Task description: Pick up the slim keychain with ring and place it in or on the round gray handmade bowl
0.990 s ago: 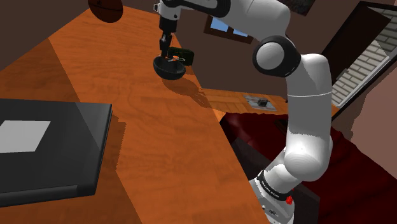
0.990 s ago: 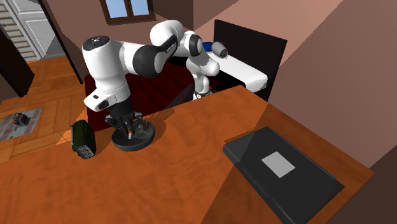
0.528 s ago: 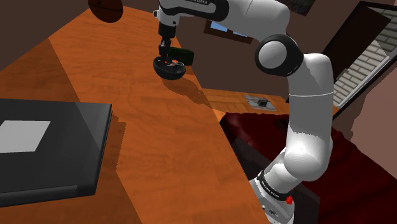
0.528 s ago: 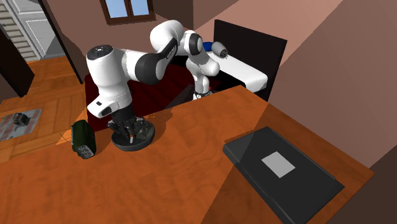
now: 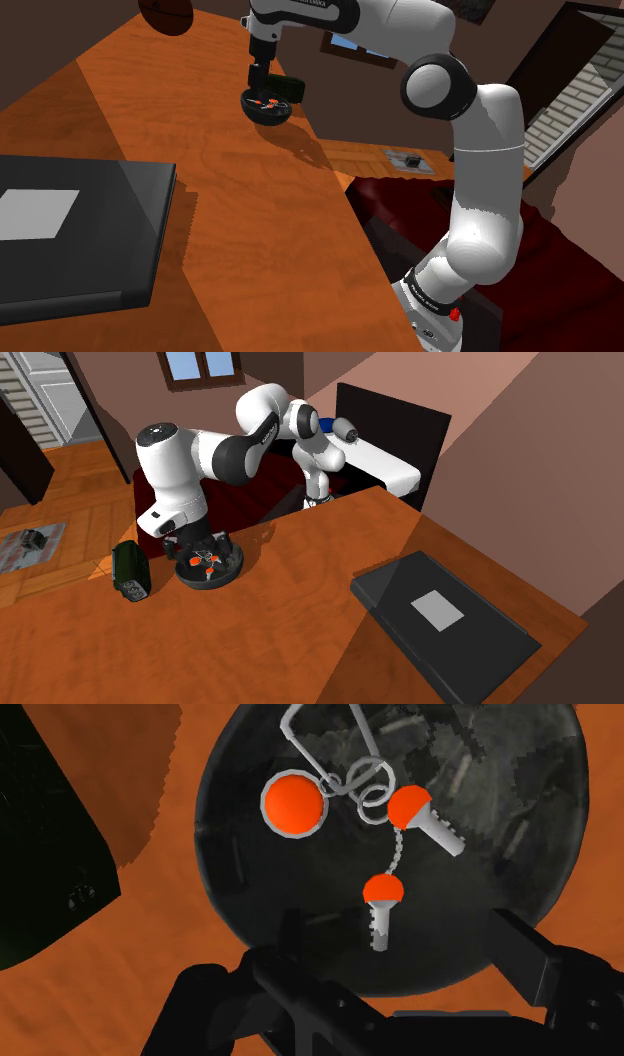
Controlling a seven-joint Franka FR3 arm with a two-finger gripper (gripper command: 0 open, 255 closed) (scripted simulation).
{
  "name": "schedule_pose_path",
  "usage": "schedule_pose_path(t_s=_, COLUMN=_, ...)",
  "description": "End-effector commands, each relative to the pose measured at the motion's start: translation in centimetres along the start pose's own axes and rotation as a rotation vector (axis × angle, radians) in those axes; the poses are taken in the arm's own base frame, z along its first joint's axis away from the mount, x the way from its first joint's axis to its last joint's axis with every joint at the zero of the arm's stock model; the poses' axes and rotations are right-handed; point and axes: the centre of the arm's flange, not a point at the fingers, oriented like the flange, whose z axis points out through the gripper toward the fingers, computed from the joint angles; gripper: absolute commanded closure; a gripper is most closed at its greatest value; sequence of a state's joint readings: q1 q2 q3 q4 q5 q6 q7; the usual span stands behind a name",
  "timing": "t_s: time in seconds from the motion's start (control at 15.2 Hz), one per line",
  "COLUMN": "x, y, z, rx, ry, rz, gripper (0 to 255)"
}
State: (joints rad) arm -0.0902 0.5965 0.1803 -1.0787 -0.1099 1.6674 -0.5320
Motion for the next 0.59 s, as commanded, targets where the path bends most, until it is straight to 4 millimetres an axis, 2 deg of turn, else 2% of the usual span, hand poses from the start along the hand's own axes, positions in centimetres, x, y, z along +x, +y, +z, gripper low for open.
schedule_pose_path(t_s=0.0, x=0.0, y=0.0, z=0.0, rx=0.000, ry=0.000, rz=0.000, gripper=0)
schedule_pose_path(t_s=0.07, x=0.0, y=0.0, z=0.0, rx=0.000, ry=0.000, rz=0.000, gripper=0)
schedule_pose_path(t_s=0.33, x=0.0, y=0.0, z=-5.0, rx=0.000, ry=0.000, rz=0.000, gripper=0)
schedule_pose_path(t_s=0.53, x=0.0, y=0.0, z=-5.0, rx=0.000, ry=0.000, rz=0.000, gripper=0)
